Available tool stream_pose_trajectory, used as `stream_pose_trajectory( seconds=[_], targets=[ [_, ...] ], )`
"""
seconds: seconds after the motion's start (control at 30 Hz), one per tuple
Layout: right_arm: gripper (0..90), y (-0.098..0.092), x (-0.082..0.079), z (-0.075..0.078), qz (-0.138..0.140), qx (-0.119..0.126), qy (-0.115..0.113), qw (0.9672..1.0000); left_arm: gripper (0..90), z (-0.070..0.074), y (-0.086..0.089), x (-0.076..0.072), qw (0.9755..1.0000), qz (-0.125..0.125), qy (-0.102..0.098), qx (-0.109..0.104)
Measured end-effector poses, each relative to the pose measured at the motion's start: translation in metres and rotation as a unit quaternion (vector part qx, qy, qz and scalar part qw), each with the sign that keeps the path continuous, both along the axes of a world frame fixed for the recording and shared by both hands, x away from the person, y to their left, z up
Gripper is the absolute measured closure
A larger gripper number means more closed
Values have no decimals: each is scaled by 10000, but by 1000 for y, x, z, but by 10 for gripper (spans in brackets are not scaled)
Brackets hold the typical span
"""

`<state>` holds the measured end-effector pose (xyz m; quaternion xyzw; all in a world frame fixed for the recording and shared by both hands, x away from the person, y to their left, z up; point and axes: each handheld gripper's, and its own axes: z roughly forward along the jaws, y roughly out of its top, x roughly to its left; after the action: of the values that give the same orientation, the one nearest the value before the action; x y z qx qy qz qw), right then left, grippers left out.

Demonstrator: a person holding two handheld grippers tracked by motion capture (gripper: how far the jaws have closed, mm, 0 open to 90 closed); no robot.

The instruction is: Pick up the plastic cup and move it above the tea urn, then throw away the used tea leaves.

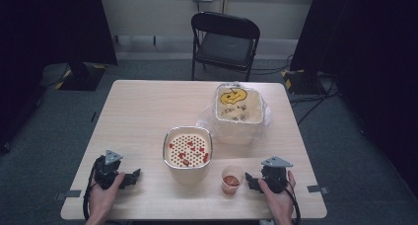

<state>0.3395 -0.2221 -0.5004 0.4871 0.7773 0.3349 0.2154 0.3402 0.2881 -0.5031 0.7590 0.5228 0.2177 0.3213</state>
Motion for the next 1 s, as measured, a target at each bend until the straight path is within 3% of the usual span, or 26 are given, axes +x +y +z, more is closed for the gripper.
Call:
stream_pose_trajectory(
  seconds=[0.33,0.5,1.0],
  targets=[
    [110,2,0,0,-174,17,-1,9998,0,0,0,0,10000,-5,3,-6],
    [142,-4,0,4,-220,291,38,9993,0,0,0,0,10000,-5,2,-6],
    [191,-2,-26,20,183,296,16,9994,0,0,0,0,10000,-4,1,-4]
  ],
)
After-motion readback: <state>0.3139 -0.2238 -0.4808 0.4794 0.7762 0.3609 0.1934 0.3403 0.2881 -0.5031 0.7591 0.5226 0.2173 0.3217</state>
